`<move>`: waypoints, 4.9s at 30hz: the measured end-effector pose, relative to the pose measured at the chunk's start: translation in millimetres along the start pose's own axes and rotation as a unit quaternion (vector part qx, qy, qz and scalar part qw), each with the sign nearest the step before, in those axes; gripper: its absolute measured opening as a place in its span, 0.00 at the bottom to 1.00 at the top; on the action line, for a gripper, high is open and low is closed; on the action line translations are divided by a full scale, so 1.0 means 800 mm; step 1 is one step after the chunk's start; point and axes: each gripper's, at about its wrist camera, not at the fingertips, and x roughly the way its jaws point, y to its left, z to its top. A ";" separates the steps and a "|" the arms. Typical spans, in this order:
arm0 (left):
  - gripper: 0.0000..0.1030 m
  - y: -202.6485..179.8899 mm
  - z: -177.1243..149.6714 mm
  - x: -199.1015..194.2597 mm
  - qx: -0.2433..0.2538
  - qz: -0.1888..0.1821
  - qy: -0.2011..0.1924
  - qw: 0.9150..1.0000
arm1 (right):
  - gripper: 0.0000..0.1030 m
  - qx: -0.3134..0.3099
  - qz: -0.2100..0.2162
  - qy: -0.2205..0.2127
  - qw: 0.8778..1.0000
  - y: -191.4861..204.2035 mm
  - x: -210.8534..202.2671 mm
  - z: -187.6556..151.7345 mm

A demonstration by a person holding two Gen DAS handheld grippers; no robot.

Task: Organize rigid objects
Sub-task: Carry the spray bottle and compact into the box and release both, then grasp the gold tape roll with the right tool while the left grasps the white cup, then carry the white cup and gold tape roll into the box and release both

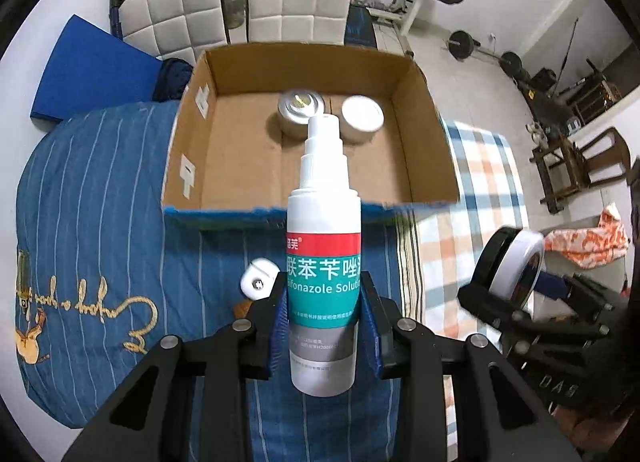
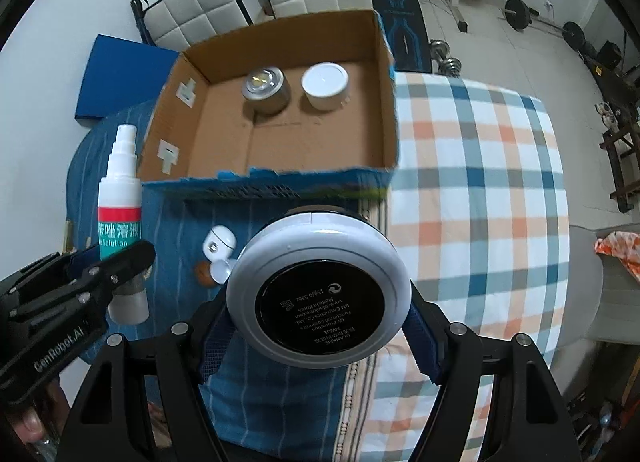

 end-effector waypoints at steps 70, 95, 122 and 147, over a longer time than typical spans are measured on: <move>0.96 0.077 0.146 0.084 -0.052 0.066 0.011 0.996 | 1.00 0.003 -0.076 0.047 0.996 0.038 0.122 0.153; 0.96 0.067 0.028 -0.040 -0.033 0.070 -0.066 0.995 | 1.00 -0.011 -0.060 -0.051 0.997 0.055 -0.015 0.044; 0.96 0.044 -0.043 0.236 0.021 0.100 0.154 0.983 | 0.70 -0.011 -0.065 0.195 0.979 -0.009 0.243 -0.102; 0.28 0.016 -0.081 0.194 0.018 0.095 0.111 0.989 | 0.69 -0.009 -0.033 0.165 0.986 -0.012 0.181 -0.084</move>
